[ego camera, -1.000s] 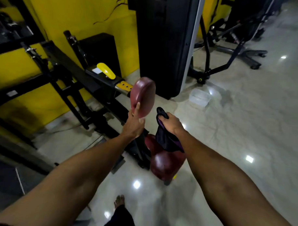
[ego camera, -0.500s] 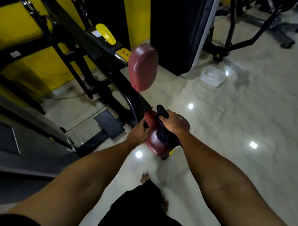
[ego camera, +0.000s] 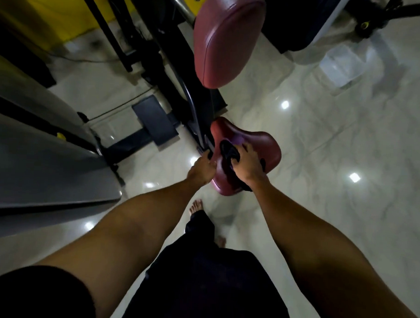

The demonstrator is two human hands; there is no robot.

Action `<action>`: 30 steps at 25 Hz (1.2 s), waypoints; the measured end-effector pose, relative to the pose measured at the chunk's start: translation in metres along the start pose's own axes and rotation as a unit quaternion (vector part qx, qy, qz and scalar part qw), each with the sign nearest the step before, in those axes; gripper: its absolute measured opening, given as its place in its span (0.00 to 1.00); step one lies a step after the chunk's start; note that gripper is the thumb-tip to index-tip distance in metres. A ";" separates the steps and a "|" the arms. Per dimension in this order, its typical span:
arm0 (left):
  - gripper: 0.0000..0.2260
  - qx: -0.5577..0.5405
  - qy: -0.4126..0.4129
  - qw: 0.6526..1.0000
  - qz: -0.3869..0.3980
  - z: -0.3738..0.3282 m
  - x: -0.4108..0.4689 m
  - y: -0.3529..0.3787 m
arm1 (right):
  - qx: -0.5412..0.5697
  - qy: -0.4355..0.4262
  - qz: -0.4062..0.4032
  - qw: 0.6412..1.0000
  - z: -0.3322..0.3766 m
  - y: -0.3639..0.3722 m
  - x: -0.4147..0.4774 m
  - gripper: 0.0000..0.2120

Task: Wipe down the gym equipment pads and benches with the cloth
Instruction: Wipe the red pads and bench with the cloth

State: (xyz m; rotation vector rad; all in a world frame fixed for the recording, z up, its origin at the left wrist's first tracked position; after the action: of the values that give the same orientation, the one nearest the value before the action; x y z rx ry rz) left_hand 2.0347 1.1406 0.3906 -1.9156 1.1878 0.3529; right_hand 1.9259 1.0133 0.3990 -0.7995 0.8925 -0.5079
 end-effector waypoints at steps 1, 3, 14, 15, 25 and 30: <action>0.26 -0.006 -0.007 1.000 0.002 0.005 0.004 0.005 | 0.000 -0.021 0.005 1.000 -0.001 0.005 0.004 0.24; 0.26 -0.020 -0.024 0.999 -0.004 0.013 0.014 0.015 | -0.018 -0.058 0.018 0.998 -0.003 0.017 0.018 0.26; 0.15 -0.133 -0.116 0.979 -0.103 0.048 0.066 0.086 | -0.240 -0.237 0.029 0.941 -0.036 0.108 0.062 0.34; 0.15 -0.145 -0.120 0.974 -0.124 0.048 0.070 0.088 | -0.242 -0.263 0.028 0.934 -0.033 0.110 0.075 0.33; 0.21 -0.128 -0.107 0.970 -0.175 0.024 0.107 0.096 | -0.173 -0.211 -0.086 0.958 -0.096 0.060 0.117 0.30; 0.20 -0.168 -0.070 0.964 -0.191 0.020 0.129 0.086 | -0.197 -0.284 -0.065 0.936 -0.076 0.078 0.116 0.29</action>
State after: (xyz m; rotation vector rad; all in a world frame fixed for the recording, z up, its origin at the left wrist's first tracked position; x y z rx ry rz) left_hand 2.0319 1.0604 0.2565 -2.3155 0.6728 0.4941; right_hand 1.9304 0.9514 0.2525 -1.2978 0.4010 -0.1840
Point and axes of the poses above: each hand's wrist, its own x-axis towards the middle knuckle, its own y-axis out of the palm, z = x × y, the point moved 4 cm from there along x, towards the middle knuckle, and after that the axes turned 4 degrees about y, right-handed, at the moved point
